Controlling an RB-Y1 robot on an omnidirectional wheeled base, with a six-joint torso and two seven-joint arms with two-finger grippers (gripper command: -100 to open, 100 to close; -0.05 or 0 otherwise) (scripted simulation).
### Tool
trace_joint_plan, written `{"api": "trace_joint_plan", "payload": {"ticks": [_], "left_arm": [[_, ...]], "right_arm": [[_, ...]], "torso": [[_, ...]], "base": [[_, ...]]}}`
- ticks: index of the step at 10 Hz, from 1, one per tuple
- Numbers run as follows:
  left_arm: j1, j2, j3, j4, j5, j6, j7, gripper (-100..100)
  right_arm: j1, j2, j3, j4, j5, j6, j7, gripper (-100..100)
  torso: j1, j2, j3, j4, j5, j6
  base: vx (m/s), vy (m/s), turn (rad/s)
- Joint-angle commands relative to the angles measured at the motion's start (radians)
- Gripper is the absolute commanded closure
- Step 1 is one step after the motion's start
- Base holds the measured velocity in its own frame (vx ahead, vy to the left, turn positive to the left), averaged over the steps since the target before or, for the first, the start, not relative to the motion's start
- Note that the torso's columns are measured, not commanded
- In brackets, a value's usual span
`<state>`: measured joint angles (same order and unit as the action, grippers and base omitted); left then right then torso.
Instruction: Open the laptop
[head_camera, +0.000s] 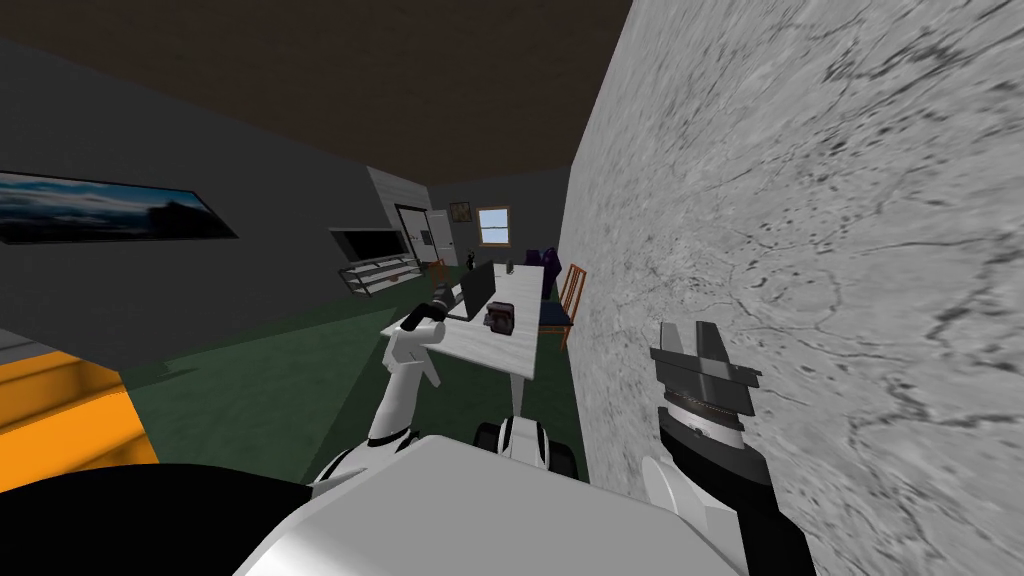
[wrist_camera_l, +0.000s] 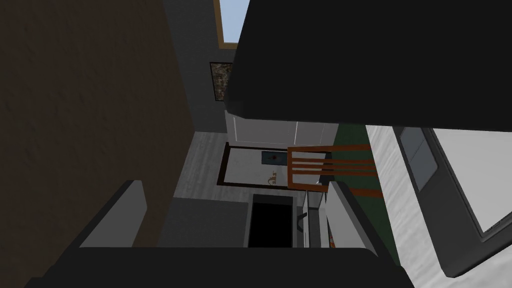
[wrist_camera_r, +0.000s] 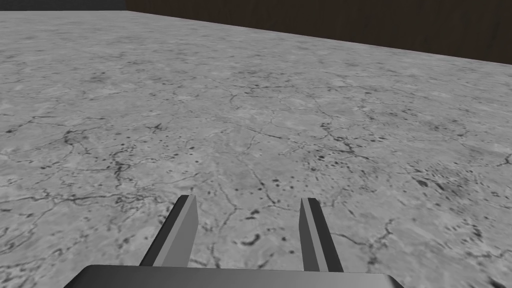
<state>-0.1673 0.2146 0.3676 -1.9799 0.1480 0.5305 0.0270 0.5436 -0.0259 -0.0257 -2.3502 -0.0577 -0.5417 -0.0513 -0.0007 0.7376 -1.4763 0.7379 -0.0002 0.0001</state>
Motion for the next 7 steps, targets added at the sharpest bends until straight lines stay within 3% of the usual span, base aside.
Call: {"api": "trace_joint_plan", "payload": {"ticks": [1, 7], "left_arm": [[-0.037, 0.011, 0.021, 0.020, 0.008, 0.070, 0.003, -100], [-0.118, 0.054, 0.071, 0.060, 0.026, 0.204, 0.008, -100]], "right_arm": [[0.000, 0.000, 0.000, 0.000, 0.000, 0.000, 0.000, 0], [0.000, 0.000, 0.000, 0.000, 0.000, 0.000, 0.000, 0]], "torso": [[0.001, 0.000, 0.000, 0.000, 0.000, 0.000], [0.001, 0.001, 0.001, 0.000, 0.000, 0.000]], "base": [[0.026, -0.046, -0.030], [0.024, -0.045, -0.037]]}}
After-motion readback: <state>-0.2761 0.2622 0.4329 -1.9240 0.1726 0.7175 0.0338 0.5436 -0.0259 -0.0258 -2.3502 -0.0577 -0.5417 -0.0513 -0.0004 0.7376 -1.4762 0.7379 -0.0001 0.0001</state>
